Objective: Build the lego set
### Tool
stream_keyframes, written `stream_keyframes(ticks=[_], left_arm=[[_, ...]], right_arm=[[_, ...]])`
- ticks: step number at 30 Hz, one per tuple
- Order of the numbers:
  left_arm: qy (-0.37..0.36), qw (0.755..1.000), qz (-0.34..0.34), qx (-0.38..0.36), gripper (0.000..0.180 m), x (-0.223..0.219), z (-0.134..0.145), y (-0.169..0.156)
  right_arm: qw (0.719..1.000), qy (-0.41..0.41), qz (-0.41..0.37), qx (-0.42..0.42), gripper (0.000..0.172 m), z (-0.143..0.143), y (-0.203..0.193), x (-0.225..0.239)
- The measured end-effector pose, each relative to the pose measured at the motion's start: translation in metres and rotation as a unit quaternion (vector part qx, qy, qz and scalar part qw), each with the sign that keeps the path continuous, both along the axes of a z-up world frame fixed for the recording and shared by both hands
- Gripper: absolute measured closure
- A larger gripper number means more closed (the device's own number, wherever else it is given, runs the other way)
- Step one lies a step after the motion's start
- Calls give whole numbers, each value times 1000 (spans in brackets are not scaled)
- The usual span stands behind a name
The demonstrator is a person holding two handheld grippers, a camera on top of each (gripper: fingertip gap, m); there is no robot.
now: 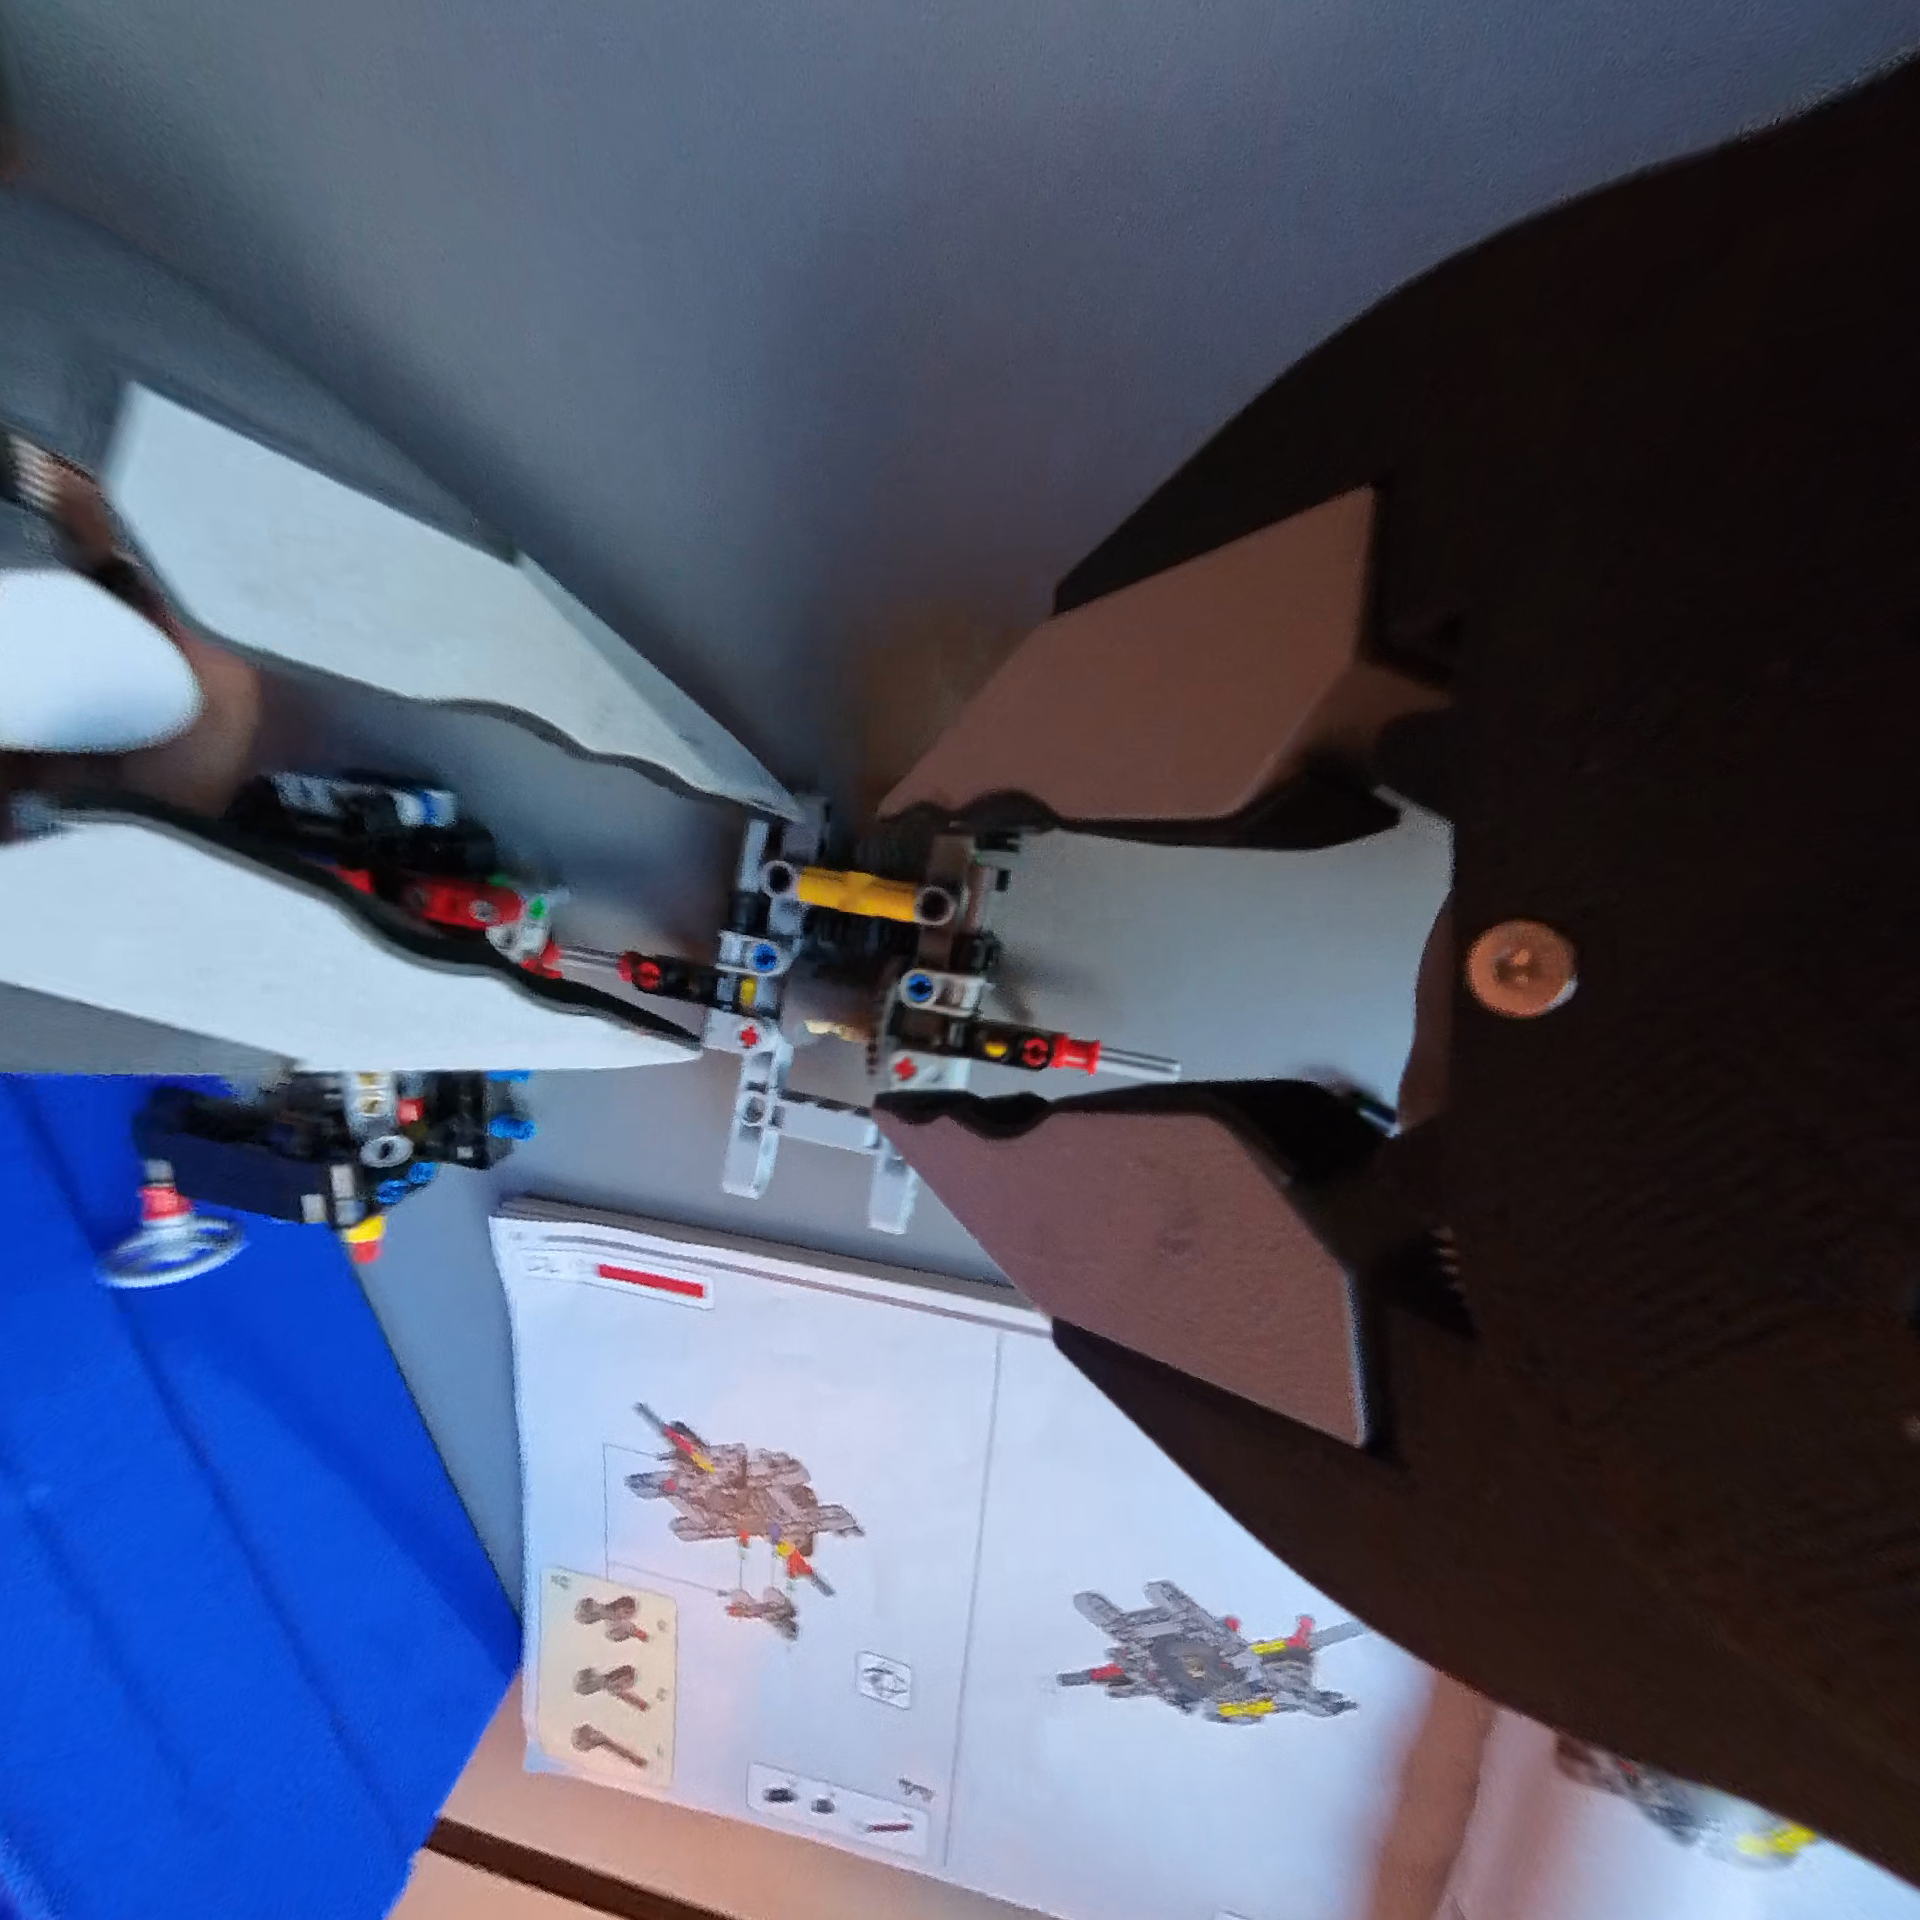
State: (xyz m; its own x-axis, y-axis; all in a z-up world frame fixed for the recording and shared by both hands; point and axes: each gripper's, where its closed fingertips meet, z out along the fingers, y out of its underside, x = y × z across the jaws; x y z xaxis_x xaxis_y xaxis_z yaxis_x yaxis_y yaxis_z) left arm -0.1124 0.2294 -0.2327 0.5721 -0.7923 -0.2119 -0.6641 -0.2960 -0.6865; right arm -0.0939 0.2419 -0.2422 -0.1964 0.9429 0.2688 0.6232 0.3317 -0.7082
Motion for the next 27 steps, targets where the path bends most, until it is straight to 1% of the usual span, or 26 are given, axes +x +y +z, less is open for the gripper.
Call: stream_keyframes(ticks=[3, 6, 9, 10, 12, 18, 24, 25, 27], left_arm=[[-11, 1000, -23, 7, 142, 6, 10, 5], [12, 1000, -16, 6, 158, 4, 4, 22], [10, 999, -36, -14, 173, 12, 1, 26], [13, 999, -44, -20, 174, 14, 0, 26], [24, 998, -55, -34, 175, 14, -4, 26], [13, 995, -70, -62, 173, 15, -8, 26], [8, 995, -79, -55, 175, 14, -8, 27], [9, 995, -80, -54, 175, 14, -8, 27], [11, 995, -83, -53, 175, 14, -8, 26]], right_arm=[[1000, 3, 9, 7, 127, 0, -1, 1], [1000, 10, 18, 8, 127, 0, -2, 1], [1000, 14, 24, 7, 127, 0, -2, 1], [1000, 15, 26, 7, 127, 0, -2, 1], [999, 19, 31, 7, 127, 0, -3, 0], [999, 18, 31, -8, 126, 1, -3, -2], [999, 20, 21, -19, 127, 1, -2, -5], [999, 23, 17, -15, 133, 2, -1, -5], [1000, 25, 15, -8, 133, 2, -1, -5]])
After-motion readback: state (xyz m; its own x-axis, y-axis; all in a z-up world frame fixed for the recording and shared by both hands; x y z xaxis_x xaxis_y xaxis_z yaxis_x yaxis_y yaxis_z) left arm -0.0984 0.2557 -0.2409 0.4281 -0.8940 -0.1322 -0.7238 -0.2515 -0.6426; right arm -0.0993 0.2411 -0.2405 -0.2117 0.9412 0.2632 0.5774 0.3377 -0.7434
